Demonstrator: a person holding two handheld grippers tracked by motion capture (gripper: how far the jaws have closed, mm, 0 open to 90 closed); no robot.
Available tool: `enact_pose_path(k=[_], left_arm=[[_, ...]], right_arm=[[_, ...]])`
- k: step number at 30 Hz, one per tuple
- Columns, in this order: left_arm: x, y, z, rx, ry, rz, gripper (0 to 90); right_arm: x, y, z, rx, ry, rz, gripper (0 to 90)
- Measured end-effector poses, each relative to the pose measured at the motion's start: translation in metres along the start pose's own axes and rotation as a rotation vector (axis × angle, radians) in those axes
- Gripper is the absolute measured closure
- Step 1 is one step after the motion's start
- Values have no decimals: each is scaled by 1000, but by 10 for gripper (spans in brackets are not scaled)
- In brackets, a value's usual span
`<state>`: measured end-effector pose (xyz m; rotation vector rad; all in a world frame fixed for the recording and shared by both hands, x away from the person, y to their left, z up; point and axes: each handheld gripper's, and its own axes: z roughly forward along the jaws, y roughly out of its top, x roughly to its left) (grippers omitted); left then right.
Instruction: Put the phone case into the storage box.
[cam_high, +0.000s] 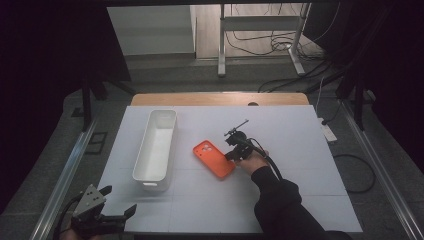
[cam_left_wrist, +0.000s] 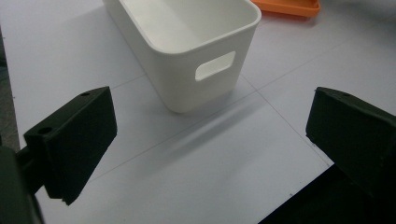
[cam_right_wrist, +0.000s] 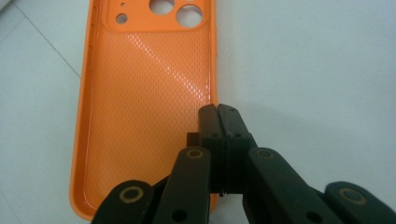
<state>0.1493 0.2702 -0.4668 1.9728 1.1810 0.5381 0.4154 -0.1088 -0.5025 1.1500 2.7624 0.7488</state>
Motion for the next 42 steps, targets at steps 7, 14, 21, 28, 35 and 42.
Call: enact_pose_path(k=[7, 14, 21, 28, 35, 42], left_arm=[[0, 1, 1, 13, -9, 4, 29], [3, 0, 1, 4, -41, -16, 26], [3, 1, 2, 10, -38, -14, 18], [4, 1, 1, 8, -44, -26, 11], [4, 2, 2, 21, -46, -20, 19], [3, 2, 2, 16, -42, -21, 19]], right_arm=[[4, 1, -6, -26, 8, -12, 890], [8, 0, -19, -64, 16, -30, 890], [11, -4, -29, -92, 10, -51, 891], [11, -11, -43, -126, 11, -53, 891], [10, -18, -57, -161, 8, -44, 891], [9, -24, -69, -194, 12, -38, 892]])
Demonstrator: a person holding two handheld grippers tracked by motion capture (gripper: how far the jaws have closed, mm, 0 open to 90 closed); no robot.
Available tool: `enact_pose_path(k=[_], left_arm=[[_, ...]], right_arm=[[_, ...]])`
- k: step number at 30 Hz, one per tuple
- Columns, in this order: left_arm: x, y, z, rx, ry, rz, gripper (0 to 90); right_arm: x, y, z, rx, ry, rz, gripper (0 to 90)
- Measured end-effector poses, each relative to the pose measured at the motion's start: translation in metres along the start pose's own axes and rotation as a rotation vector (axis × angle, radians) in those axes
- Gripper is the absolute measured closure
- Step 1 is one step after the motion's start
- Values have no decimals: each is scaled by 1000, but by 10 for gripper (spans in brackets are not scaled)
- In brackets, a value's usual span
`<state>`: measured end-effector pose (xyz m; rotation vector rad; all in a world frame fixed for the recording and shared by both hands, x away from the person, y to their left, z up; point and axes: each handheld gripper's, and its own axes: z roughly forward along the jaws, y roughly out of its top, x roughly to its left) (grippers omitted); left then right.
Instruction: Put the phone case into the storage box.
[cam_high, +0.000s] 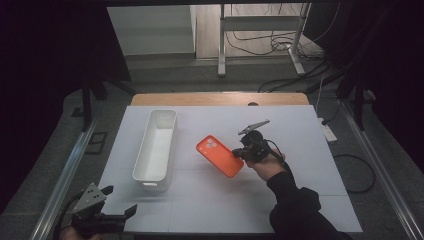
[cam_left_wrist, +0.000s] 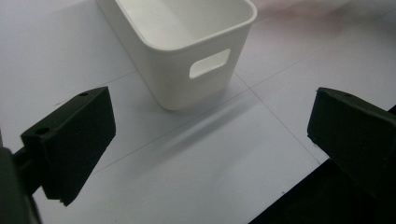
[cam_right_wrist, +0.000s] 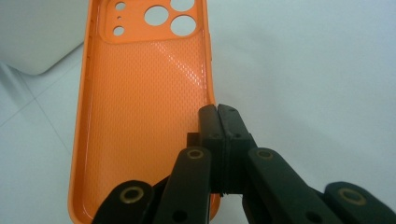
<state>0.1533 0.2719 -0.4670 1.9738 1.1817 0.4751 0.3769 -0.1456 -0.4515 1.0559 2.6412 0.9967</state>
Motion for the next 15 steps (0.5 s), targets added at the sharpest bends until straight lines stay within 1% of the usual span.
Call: enact_pose_path(k=[2, 5, 9, 13, 15], left_arm=[[0, 0, 0, -1, 1, 2, 18], [0, 0, 0, -1, 1, 3, 17], [0, 0, 0, -2, -3, -4, 14], [-1, 1, 0, 0, 3, 5, 2], [-1, 1, 0, -5, 5, -2, 0]], right_arm=[[1, -2, -5, -10, 0, 0, 892], [1, -4, -8, -17, 3, -3, 892], [3, -7, -15, -33, 4, -4, 892], [4, -10, -25, -53, 0, 1, 892], [4, -11, -28, -59, 0, 3, 892]])
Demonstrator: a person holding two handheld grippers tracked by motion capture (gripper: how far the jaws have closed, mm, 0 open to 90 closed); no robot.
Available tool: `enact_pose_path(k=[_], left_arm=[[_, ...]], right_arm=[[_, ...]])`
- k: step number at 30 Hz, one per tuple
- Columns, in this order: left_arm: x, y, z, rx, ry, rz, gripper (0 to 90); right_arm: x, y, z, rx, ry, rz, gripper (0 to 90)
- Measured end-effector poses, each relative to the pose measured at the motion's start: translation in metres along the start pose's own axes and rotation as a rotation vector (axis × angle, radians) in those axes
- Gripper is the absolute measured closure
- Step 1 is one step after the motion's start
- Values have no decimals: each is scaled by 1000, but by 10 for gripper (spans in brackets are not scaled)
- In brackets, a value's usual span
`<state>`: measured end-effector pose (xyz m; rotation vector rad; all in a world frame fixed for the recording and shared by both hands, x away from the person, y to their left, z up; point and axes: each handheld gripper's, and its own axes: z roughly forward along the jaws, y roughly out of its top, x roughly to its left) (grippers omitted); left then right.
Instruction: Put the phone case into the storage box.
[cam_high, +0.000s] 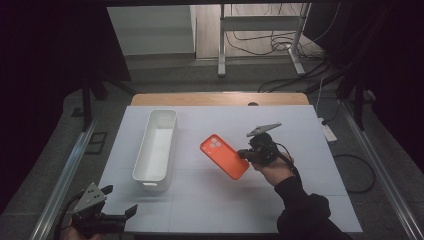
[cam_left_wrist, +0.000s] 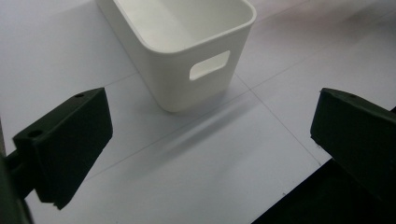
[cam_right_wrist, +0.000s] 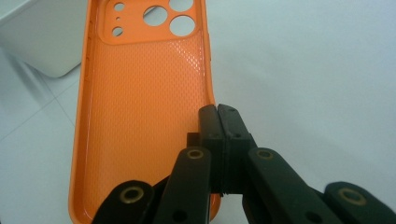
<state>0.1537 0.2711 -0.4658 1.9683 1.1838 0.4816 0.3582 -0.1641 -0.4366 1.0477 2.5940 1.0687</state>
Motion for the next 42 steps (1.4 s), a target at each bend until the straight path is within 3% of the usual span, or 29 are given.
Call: enact_pose_path(k=[6, 12, 26, 42], left_arm=[[0, 5, -3, -9, 11, -14, 0], [-6, 13, -1, 3, 11, 22, 0], [-10, 36, 6, -5, -84, -38, 2], [-23, 62, 27, -4, -175, 1, 1]], right_arm=[[-1, -5, -11, -22, -4, 10, 892], [0, -9, -20, -42, -8, 14, 892], [1, -16, -35, -73, -17, 12, 891], [4, -22, -48, -99, -30, 1, 891]])
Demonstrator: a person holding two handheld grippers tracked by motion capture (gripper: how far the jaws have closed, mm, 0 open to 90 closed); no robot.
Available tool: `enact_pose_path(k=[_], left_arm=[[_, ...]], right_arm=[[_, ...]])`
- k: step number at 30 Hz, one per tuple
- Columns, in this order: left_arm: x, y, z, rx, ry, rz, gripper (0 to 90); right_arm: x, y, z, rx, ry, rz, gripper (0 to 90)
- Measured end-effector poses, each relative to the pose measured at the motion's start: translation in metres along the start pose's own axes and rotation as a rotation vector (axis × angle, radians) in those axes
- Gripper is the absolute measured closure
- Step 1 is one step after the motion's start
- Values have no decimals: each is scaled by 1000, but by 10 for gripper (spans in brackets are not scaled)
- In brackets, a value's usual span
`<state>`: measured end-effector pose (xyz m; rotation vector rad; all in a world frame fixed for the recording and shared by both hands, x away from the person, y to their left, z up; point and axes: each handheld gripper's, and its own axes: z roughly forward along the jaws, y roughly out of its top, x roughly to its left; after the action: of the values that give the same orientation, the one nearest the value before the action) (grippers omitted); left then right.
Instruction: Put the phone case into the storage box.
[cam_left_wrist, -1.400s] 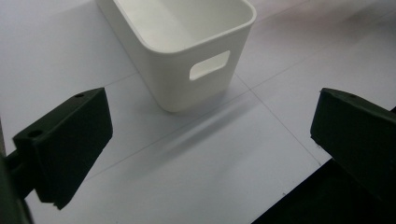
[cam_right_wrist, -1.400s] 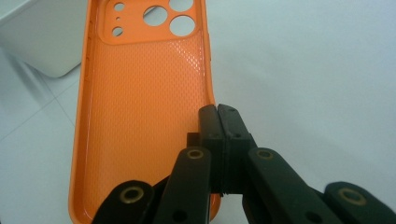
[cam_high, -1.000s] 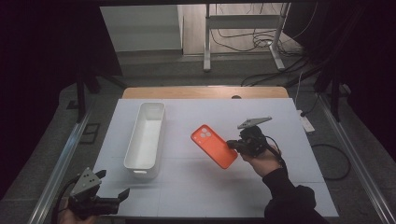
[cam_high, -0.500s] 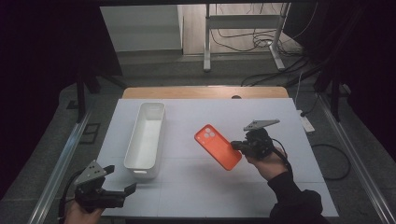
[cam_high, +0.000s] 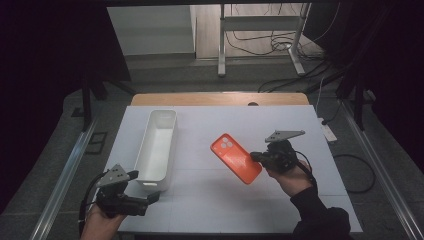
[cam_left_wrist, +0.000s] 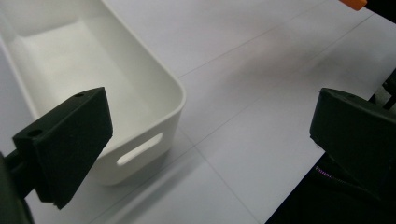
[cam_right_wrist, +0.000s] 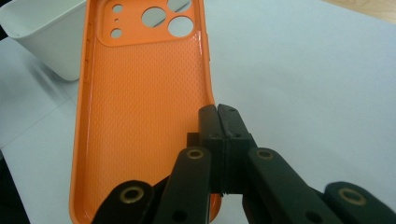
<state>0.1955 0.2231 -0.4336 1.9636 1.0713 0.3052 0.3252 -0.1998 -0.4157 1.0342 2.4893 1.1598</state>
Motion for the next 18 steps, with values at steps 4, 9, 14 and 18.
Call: enact_pose_path(k=[4, 9, 14, 18], left_arm=[[-4, 10, 9, 0, -27, 8, 0], [-5, 20, 21, 10, -52, 13, 0], [-5, 26, 29, 16, -78, 10, 0], [-7, 33, 38, 24, -104, 10, 0]], right_arm=[[0, -1, -2, -6, 1, -1, 891], [0, -2, -4, -11, -1, 2, 891], [0, -1, -4, -20, -5, -1, 892], [1, -1, -5, -26, -8, -3, 891]])
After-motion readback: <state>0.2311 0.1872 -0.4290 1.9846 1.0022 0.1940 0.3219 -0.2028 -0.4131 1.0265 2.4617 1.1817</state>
